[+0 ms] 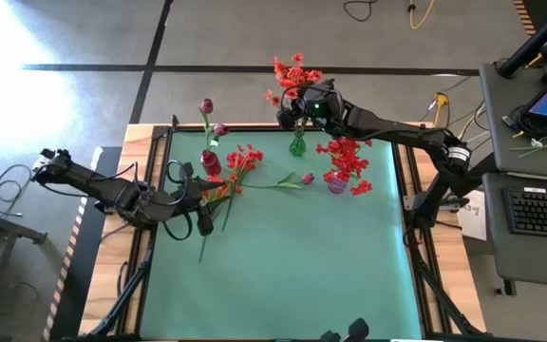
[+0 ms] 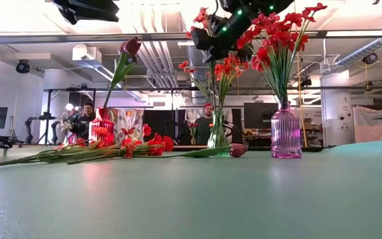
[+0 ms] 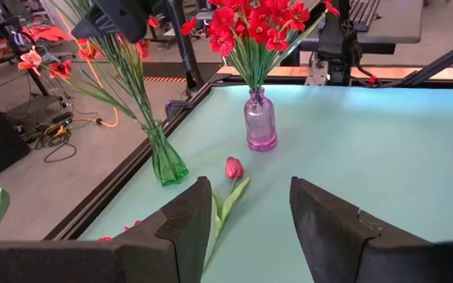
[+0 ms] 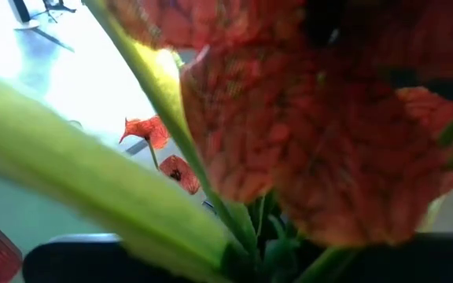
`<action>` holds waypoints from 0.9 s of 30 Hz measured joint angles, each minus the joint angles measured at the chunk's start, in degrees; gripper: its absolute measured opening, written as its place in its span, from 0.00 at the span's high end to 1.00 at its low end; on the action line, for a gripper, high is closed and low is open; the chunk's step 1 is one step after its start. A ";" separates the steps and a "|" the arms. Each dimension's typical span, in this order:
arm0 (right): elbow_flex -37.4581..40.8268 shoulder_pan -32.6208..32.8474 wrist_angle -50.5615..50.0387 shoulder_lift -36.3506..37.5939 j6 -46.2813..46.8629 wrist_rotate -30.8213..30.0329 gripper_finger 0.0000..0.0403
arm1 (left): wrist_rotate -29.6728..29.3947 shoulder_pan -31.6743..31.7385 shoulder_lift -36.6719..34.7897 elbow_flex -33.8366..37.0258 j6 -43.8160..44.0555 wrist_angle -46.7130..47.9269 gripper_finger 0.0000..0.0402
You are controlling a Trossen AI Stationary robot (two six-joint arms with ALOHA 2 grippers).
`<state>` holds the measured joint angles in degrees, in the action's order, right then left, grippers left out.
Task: Sort flowers into vase by color
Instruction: Put the bottom orange flowers into the green flower vase
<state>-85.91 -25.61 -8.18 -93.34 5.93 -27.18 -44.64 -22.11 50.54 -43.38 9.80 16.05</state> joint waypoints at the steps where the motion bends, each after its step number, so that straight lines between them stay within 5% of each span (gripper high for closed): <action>1: 0.00 0.02 -0.03 -0.04 -0.02 0.00 0.96 | 0.00 0.00 0.00 0.00 0.00 0.07 0.60; 16: 0.00 0.04 -1.11 -0.44 0.50 0.03 0.94 | 0.00 0.00 0.00 0.00 0.24 0.72 0.60; 27: 0.00 0.07 -2.72 -0.25 1.58 0.04 0.71 | 0.00 0.00 0.00 0.00 0.24 0.76 0.60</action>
<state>-85.91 -25.54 -10.90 -93.59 7.51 -27.14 -44.64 -22.11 50.54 -43.38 10.04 16.82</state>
